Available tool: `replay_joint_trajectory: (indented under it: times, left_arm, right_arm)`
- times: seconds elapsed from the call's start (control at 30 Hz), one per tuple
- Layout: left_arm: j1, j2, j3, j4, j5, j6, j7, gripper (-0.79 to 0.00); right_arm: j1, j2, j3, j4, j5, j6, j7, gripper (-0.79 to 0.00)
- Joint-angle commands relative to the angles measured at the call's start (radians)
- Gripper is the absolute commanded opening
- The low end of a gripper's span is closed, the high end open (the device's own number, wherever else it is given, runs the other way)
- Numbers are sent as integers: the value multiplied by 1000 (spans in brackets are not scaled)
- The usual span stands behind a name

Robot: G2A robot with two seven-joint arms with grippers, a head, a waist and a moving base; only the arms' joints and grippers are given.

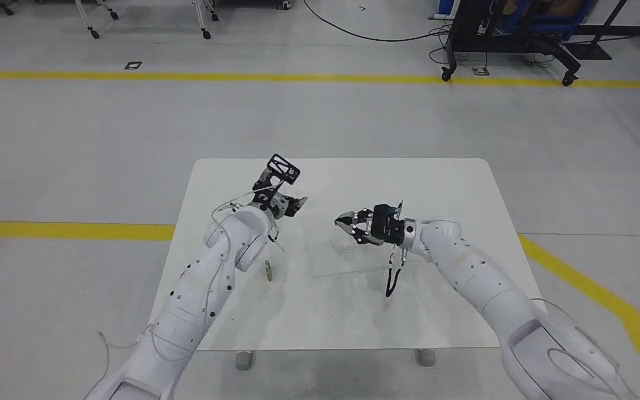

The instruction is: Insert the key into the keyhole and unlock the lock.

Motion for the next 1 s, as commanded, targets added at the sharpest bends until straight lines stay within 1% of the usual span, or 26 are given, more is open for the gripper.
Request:
replay_joint_trajectory:
  times: [0.0, 0.07, 0.1, 0.13, 0.2, 0.27, 0.33, 0.37, 0.4, 0.63, 0.67, 0.7, 0.73, 0.77, 0.83, 0.9, 0.97]
  left_arm:
    - [32, 1, -34, 13, -106, -32, 122, 0]
    - [55, 6, -96, 38, -237, -100, 231, 0]
    - [69, 9, -126, 48, -312, -158, 280, 0]
    - [82, 13, -155, 60, -383, -229, 319, 0]
    - [100, 22, -211, 90, -527, -388, 361, 0]
    - [106, 30, -252, 131, -674, -564, 357, 0]
    - [99, 37, -272, 188, -825, -744, 317, 0]
    - [89, 41, -274, 224, -889, -816, 275, 0]
    - [78, 44, -273, 244, -919, -848, 242, 0]
    - [78, 44, -273, 244, -919, -848, 242, 0]
    - [82, 43, -267, 233, -906, -838, 241, 0]
    - [87, 39, -246, 229, -922, -858, 241, 0]
    - [86, 35, -224, 247, -971, -896, 238, 0]
    - [74, 31, -187, 265, -1053, -896, 205, 0]
    - [30, 33, -143, 304, -1216, -896, 95, 0]
    - [11, 42, -110, 280, -1408, -896, -54, 0]
    - [-7, 58, -108, 294, -1601, -896, -224, 0]
  right_arm:
    - [-7, 0, 4, -9, 13, 7, 0, -785]
    - [-29, 3, 14, -42, 54, -28, -26, -785]
    - [-37, 6, 20, -53, 71, -54, -47, -785]
    - [-48, 9, 23, -69, 97, -59, -42, -785]
    - [-74, 14, 27, -112, 182, -90, -11, -785]
    - [-99, 23, 33, -160, 286, -134, 33, -785]
    - [-124, 35, 45, -209, 400, -186, 85, -785]
    - [-138, 41, 54, -235, 466, -222, 120, -785]
    - [-150, 48, 57, -253, 509, -231, 130, -785]
    - [-153, 51, 55, -257, 513, -231, 130, -785]
    - [-153, 51, 55, -257, 513, -231, 130, -785]
    - [-153, 51, 55, -257, 513, -231, 130, -785]
    - [-157, 50, 54, -261, 520, -231, 131, -785]
    - [-167, 48, 52, -276, 547, -231, 140, -785]
    - [-180, 41, 29, -311, 609, -231, 157, -785]
    - [-181, 34, -38, -341, 712, -231, 174, -785]
    - [-153, 28, -112, -333, 851, -231, 208, -785]
